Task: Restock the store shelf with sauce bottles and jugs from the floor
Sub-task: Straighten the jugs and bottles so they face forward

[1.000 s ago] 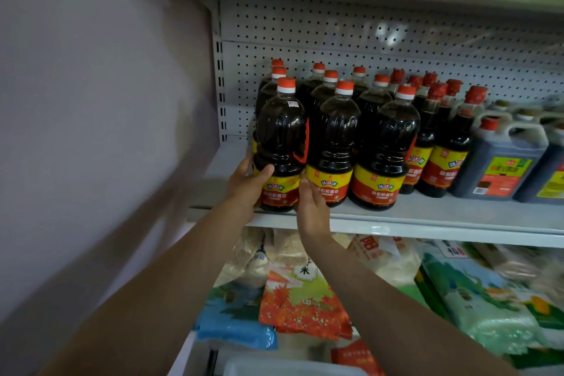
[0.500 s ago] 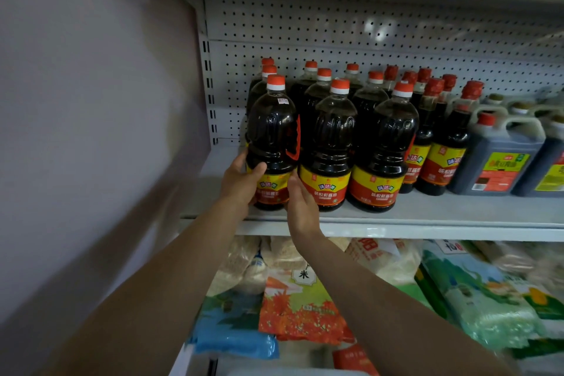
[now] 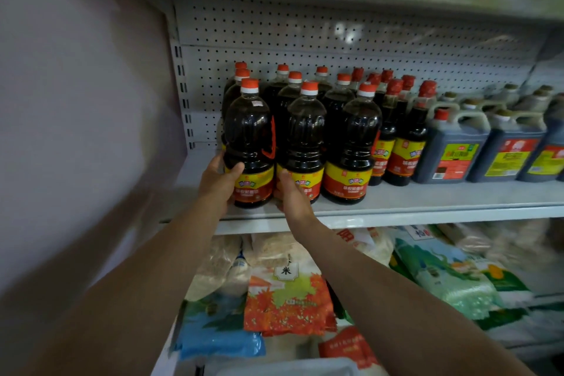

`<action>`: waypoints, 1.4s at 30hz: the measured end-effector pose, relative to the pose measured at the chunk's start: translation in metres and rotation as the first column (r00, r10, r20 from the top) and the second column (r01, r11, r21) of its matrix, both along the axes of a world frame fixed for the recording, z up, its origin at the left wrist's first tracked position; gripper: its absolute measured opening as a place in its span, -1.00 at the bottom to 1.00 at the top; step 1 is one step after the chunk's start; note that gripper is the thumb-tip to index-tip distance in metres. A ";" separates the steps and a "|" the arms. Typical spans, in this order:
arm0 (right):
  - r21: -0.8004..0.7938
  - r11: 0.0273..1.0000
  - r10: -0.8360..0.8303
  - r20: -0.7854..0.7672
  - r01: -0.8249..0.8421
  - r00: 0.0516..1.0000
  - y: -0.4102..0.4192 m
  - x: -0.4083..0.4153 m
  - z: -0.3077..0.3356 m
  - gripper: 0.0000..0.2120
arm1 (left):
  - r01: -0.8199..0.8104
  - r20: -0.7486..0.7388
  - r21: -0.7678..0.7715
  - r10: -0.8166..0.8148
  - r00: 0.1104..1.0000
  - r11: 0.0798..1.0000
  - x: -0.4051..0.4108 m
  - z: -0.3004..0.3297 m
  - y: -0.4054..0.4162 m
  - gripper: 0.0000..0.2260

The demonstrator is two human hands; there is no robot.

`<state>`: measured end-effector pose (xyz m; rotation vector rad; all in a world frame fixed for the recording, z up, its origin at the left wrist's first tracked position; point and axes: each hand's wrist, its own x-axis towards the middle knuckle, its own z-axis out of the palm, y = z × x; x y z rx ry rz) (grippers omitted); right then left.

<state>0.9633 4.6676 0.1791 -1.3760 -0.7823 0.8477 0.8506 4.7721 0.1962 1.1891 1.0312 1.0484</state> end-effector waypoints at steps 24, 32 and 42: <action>0.008 0.939 -0.345 -0.018 0.345 0.939 -0.121 0.290 0.001 -0.78 | -0.184 -0.103 0.121 0.197 0.975 0.975 0.256 -0.027 -0.157 -0.65; -0.032 0.977 -0.209 0.068 0.211 0.976 -0.109 0.354 -0.013 -0.68 | -0.101 -0.204 0.237 0.151 0.967 0.966 0.333 -0.025 -0.164 -0.55; 0.008 0.978 -0.204 0.235 0.208 0.950 -0.086 0.395 -0.035 -0.57 | -0.133 -0.318 0.259 0.215 0.924 0.957 0.376 -0.049 -0.134 -0.34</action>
